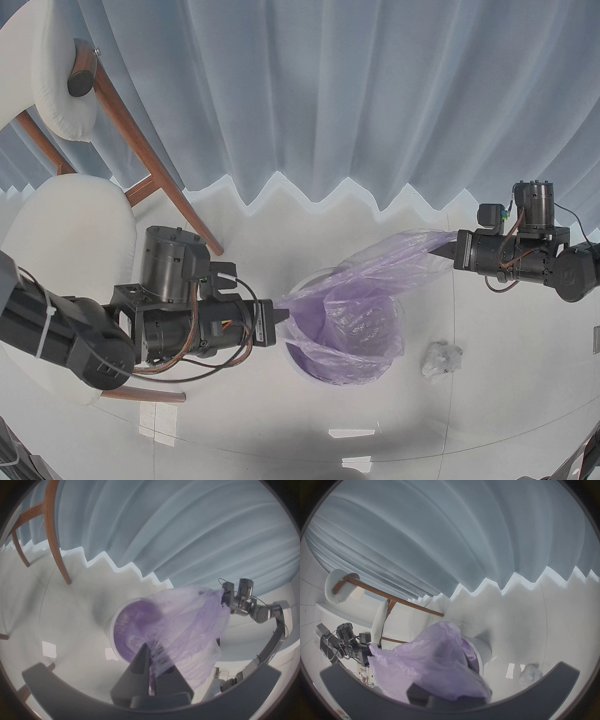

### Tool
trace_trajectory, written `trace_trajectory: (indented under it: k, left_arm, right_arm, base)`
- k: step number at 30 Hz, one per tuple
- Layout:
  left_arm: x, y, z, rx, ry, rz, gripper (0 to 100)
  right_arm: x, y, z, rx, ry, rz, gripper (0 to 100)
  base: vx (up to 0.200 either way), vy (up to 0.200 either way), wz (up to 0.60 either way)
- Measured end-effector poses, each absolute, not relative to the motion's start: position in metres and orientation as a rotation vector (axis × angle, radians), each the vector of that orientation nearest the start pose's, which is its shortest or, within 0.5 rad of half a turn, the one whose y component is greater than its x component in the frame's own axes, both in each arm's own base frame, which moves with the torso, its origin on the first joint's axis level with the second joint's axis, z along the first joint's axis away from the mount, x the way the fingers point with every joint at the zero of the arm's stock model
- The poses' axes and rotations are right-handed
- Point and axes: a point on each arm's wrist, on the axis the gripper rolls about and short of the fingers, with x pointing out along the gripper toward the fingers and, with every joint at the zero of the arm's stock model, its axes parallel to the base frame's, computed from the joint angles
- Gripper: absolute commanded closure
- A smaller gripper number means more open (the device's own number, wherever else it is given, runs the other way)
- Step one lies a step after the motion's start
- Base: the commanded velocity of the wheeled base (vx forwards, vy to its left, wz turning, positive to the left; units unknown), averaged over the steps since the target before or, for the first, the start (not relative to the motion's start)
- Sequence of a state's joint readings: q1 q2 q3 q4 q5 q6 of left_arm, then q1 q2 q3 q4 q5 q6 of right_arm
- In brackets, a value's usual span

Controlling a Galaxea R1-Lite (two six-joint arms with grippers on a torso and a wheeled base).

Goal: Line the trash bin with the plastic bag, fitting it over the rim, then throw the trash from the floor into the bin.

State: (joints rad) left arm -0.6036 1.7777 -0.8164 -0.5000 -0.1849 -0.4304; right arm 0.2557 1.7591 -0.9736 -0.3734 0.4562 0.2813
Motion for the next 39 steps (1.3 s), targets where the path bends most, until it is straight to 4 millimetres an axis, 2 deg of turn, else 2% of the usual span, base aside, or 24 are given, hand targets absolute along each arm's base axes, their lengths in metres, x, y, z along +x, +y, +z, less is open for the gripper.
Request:
trace_trajectory:
  k: [8,12,16,17,20,24,31,34,39]
  left_arm:
    - [0.307,-0.175,0.139,-0.398,0.6,-0.561,100]
    - [0.323,-0.173,0.131,-0.497,0.632,-0.508,100]
    - [0.326,-0.18,0.124,-0.516,0.653,-0.508,100]
    - [0.325,-0.183,0.123,-0.512,0.659,-0.513,100]
    - [0.32,-0.19,0.118,-0.499,0.675,-0.524,100]
    - [0.314,-0.195,0.114,-0.471,0.689,-0.528,100]
    - [0.31,-0.196,0.11,-0.389,0.674,-0.527,100]
    - [0.311,-0.196,0.112,-0.376,0.66,-0.528,100]
    - [0.314,-0.197,0.117,-0.376,0.629,-0.534,100]
  right_arm:
    - [0.347,0.101,0.181,0.303,0.495,0.632,100]
    - [0.367,0.107,0.175,0.303,0.492,0.632,100]
    - [0.382,0.111,0.167,0.304,0.502,0.633,100]
    - [0.383,0.112,0.164,0.305,0.511,0.633,0]
    - [0.385,0.113,0.158,0.308,0.528,0.631,0]
    - [0.379,0.111,0.162,0.316,0.528,0.629,0]
    - [0.336,0.1,0.162,0.319,0.585,0.62,0]
    - [0.317,0.095,0.169,0.282,0.542,0.636,0]
    - [0.305,0.084,0.182,0.288,0.477,0.617,0]
  base:
    - [0.0,0.0,0.0]
    - [0.0,0.0,0.0]
    - [0.0,0.0,0.0]
    - [0.0,0.0,0.0]
    - [0.0,0.0,0.0]
    - [0.0,0.0,0.0]
    - [0.0,0.0,0.0]
    - [0.0,0.0,0.0]
    - [0.0,0.0,0.0]
